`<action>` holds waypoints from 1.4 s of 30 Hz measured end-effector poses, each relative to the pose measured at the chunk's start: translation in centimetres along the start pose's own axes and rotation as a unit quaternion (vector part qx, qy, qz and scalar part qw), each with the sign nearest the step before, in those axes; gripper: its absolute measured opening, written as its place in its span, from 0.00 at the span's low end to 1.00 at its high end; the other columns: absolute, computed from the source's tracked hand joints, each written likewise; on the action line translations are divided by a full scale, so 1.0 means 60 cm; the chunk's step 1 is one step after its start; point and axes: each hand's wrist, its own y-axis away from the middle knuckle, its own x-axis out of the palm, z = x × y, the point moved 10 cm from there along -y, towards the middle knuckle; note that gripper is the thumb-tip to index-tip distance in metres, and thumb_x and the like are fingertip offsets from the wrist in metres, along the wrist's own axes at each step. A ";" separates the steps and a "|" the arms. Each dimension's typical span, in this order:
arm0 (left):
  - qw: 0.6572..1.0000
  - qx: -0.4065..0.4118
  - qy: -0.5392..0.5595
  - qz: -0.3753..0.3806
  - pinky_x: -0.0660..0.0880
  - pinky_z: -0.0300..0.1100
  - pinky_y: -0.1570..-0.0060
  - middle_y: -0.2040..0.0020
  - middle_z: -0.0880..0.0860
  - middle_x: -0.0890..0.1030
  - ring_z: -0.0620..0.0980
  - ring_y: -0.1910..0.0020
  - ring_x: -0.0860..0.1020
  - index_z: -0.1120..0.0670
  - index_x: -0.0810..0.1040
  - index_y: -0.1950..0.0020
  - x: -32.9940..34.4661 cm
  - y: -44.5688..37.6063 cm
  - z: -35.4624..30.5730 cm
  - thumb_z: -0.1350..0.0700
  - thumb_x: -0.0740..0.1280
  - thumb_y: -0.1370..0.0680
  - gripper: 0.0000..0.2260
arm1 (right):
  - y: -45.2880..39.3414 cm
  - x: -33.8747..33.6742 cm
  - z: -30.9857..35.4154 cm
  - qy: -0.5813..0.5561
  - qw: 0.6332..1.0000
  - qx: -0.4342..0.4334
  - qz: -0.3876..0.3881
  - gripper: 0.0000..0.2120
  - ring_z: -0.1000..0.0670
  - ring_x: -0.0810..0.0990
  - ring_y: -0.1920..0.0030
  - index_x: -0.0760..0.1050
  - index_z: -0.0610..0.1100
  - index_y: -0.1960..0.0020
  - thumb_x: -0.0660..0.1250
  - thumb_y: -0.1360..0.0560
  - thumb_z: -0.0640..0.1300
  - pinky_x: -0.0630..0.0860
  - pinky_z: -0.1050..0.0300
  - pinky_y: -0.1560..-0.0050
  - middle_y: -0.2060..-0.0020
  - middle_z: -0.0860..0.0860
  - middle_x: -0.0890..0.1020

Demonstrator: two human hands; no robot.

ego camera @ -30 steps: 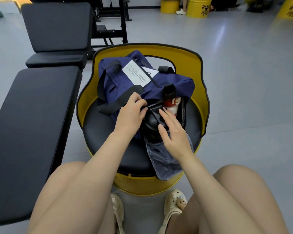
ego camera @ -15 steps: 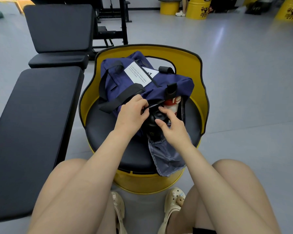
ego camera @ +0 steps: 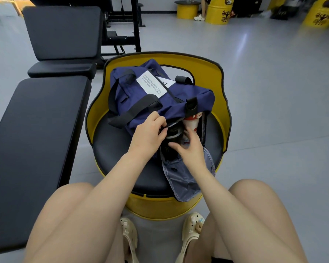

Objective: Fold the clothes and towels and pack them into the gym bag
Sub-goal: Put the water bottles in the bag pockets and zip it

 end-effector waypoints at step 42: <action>0.970 0.145 -0.197 -0.002 0.77 0.45 0.62 0.56 0.51 0.81 0.54 0.59 0.80 0.55 0.80 0.49 -0.020 0.041 -0.015 0.54 0.76 0.32 0.14 | 0.040 -0.056 0.063 0.221 0.974 -0.043 -0.008 0.28 0.50 0.72 0.35 0.65 0.52 0.28 0.65 0.25 0.59 0.73 0.52 0.44 0.34 0.54 0.74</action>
